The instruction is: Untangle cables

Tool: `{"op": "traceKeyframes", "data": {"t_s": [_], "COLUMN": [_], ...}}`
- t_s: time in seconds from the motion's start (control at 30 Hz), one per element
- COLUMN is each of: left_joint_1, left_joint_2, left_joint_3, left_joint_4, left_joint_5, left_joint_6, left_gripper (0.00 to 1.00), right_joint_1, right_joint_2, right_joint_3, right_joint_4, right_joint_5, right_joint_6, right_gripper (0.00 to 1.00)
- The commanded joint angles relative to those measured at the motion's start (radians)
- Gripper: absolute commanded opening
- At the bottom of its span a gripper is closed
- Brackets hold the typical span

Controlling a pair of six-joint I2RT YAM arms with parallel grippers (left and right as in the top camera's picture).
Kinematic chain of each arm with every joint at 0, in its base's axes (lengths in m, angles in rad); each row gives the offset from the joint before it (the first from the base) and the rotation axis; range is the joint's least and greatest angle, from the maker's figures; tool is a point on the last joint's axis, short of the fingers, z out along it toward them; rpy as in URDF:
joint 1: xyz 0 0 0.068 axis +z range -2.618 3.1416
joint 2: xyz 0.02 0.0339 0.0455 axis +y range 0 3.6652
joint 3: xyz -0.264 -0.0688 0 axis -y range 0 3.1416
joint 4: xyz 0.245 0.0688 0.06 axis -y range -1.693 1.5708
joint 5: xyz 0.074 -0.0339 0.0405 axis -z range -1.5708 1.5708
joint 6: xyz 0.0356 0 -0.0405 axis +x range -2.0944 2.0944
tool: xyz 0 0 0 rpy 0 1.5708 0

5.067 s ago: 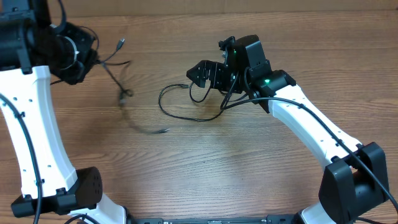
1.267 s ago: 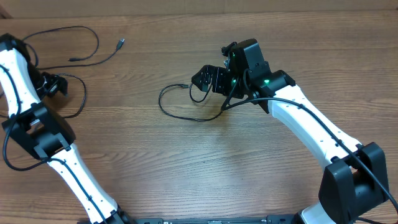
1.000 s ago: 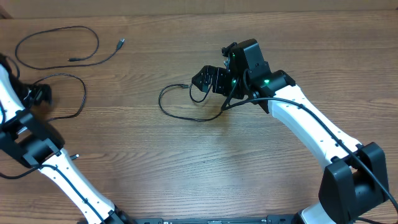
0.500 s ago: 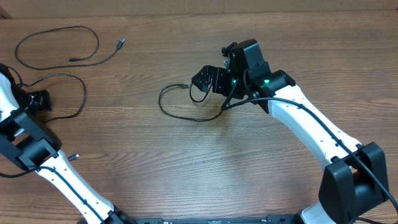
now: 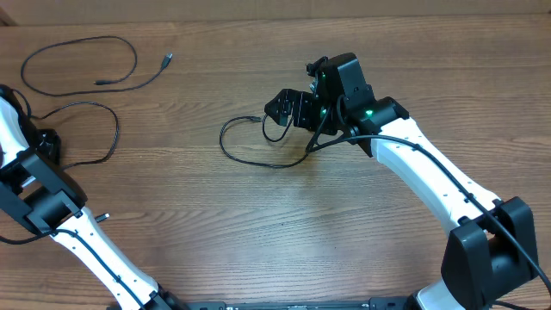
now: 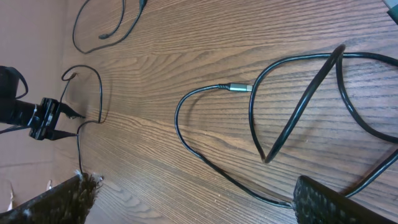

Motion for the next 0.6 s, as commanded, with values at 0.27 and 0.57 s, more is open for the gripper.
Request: {"op": "traceKeyframes", "data": {"t_s": [0.27,0.57], "left_joint_1": [0.005,0.005], "left_joint_2": [0.016,0.016], "left_joint_3": [-0.064,-0.118], "left_joint_4": [0.034,0.08], "left_joint_5": [-0.049,0.122], "left_joint_6": [-0.021,0.03], "left_gripper": [0.5,0.5], "right_joint_1": [0.0,0.0], "right_joint_2": [-0.023,-0.023], "right_joint_3": [0.002,0.002], "right_joint_4": [0.003,0.006], "right_joint_5": [0.01,0.01], "right_joint_6": [-0.006,-0.006], "right_gripper": [1.0,1.0]}}
